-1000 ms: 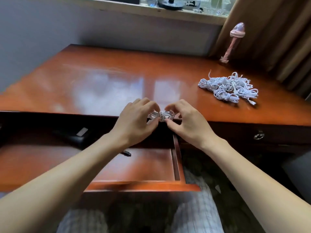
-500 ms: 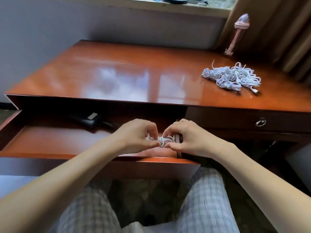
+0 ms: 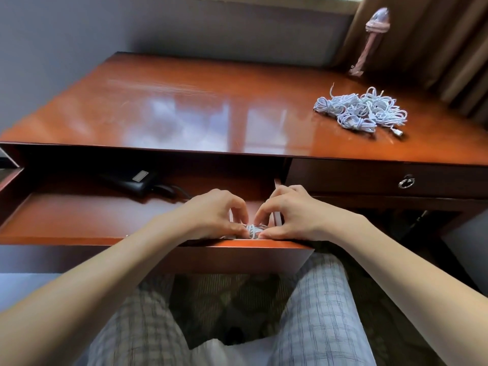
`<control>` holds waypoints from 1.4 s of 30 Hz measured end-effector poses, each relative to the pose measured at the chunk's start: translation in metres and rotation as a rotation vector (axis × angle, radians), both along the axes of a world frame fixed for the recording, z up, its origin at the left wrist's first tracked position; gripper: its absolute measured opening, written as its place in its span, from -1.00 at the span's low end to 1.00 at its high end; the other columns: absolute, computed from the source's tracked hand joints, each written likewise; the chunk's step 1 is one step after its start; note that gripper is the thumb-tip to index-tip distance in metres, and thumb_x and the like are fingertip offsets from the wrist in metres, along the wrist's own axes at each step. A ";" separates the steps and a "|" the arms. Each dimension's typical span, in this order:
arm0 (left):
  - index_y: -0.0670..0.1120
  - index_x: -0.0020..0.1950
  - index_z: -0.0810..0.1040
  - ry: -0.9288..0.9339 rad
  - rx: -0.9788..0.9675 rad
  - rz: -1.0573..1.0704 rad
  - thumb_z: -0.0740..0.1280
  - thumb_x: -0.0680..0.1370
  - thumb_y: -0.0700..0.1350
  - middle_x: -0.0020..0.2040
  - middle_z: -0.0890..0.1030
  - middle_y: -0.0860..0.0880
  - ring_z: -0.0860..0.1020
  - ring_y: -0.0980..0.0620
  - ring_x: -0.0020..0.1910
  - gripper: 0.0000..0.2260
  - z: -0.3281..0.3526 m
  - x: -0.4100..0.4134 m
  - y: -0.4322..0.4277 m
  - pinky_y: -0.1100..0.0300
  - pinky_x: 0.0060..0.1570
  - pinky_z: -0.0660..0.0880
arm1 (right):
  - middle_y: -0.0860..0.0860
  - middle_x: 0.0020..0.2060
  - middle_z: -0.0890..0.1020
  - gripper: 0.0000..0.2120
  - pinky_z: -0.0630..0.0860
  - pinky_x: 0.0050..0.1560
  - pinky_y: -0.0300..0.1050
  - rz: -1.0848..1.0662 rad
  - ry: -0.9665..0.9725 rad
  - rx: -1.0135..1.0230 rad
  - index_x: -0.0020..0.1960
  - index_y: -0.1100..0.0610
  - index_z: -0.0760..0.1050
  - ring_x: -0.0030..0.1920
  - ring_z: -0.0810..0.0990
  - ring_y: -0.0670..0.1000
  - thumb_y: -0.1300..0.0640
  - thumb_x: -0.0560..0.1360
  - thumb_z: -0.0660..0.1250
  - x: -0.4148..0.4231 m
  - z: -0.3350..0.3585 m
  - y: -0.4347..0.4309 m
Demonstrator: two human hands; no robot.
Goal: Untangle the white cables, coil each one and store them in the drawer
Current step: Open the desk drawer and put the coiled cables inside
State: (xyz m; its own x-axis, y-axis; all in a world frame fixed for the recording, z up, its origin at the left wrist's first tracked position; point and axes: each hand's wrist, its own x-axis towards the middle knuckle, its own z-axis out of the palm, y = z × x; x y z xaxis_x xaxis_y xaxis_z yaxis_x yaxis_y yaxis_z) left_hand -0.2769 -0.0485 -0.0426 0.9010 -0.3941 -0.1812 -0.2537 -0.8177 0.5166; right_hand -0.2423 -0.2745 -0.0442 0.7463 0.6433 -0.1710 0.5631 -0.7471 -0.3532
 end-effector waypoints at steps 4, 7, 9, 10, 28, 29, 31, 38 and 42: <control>0.16 -0.03 0.61 -0.033 0.004 0.012 0.44 0.51 0.22 -0.04 0.64 0.18 0.60 0.17 -0.06 -0.83 -0.002 0.001 0.001 0.05 -0.04 0.62 | -0.33 0.04 0.57 -0.69 0.27 0.42 0.03 0.050 -0.025 0.032 0.13 -0.26 0.58 0.25 0.38 -0.12 -0.34 0.45 0.38 0.001 0.005 0.001; 0.16 0.02 0.62 -0.070 -0.005 0.010 0.39 0.54 0.22 -0.03 0.66 0.18 0.61 0.20 -0.03 -0.83 0.000 0.003 0.002 0.02 -0.01 0.61 | -0.28 0.02 0.63 -0.75 0.42 0.24 -0.14 0.044 -0.048 0.121 0.17 -0.16 0.62 0.11 0.49 -0.20 -0.16 0.51 0.45 0.002 0.014 -0.003; 0.16 0.07 0.61 -0.108 -0.006 0.010 0.37 0.57 0.19 0.02 0.64 0.19 0.58 0.22 0.01 -0.84 0.006 0.003 0.001 0.05 0.02 0.60 | -0.24 0.06 0.64 -0.74 0.45 0.18 -0.22 0.021 -0.057 0.143 0.20 -0.12 0.61 0.11 0.51 -0.21 -0.09 0.53 0.45 0.001 0.023 -0.006; 0.15 0.09 0.60 -0.127 -0.014 0.013 0.36 0.58 0.17 0.04 0.62 0.20 0.57 0.21 0.03 -0.83 0.010 0.004 0.000 0.08 0.03 0.59 | -0.23 0.08 0.63 -0.74 0.45 0.19 -0.23 0.010 -0.062 0.141 0.22 -0.11 0.61 0.12 0.51 -0.21 -0.07 0.54 0.45 0.000 0.027 -0.008; 0.05 0.22 0.59 -0.498 -0.132 -0.097 0.35 0.61 0.01 0.18 0.63 0.08 0.51 0.03 0.23 -0.80 0.061 0.086 -0.087 -0.01 0.23 0.44 | -0.19 0.25 0.57 -0.60 0.47 0.32 -0.12 -0.286 -0.273 0.206 0.37 -0.09 0.50 0.24 0.50 -0.18 -0.06 0.55 0.43 0.047 0.082 -0.101; 0.06 0.24 0.58 -0.499 -0.123 -0.102 0.34 0.61 0.02 0.20 0.62 0.08 0.50 0.03 0.24 -0.78 0.061 0.094 -0.094 0.00 0.26 0.42 | -0.19 0.25 0.57 -0.59 0.47 0.32 -0.14 -0.306 -0.283 0.208 0.37 -0.08 0.50 0.23 0.50 -0.19 -0.05 0.55 0.42 0.052 0.083 -0.107; 0.06 0.27 0.56 -0.498 -0.099 -0.114 0.33 0.61 0.03 0.24 0.59 0.08 0.48 0.03 0.27 -0.76 0.060 0.110 -0.109 0.00 0.30 0.39 | -0.18 0.26 0.57 -0.59 0.45 0.31 -0.17 -0.338 -0.305 0.207 0.38 -0.06 0.51 0.22 0.50 -0.18 -0.03 0.55 0.43 0.063 0.082 -0.117; 0.00 0.40 0.48 -0.492 -0.051 -0.131 0.32 0.60 0.02 0.39 0.51 0.01 0.40 -0.02 0.40 -0.63 0.053 0.169 -0.151 -0.04 0.37 0.34 | -0.09 0.27 0.56 -0.60 0.38 0.42 -0.01 -0.433 -0.376 0.207 0.36 0.00 0.52 0.32 0.47 -0.04 0.03 0.54 0.42 0.118 0.070 -0.151; -0.02 0.48 0.41 -0.492 -0.053 -0.143 0.33 0.58 -0.02 0.46 0.44 0.02 0.36 -0.04 0.45 -0.55 0.050 0.198 -0.171 -0.04 0.39 0.33 | -0.02 0.39 0.46 -0.56 0.22 0.50 -0.04 -0.494 -0.419 0.203 0.40 0.04 0.49 0.45 0.31 0.04 0.06 0.54 0.41 0.145 0.063 -0.163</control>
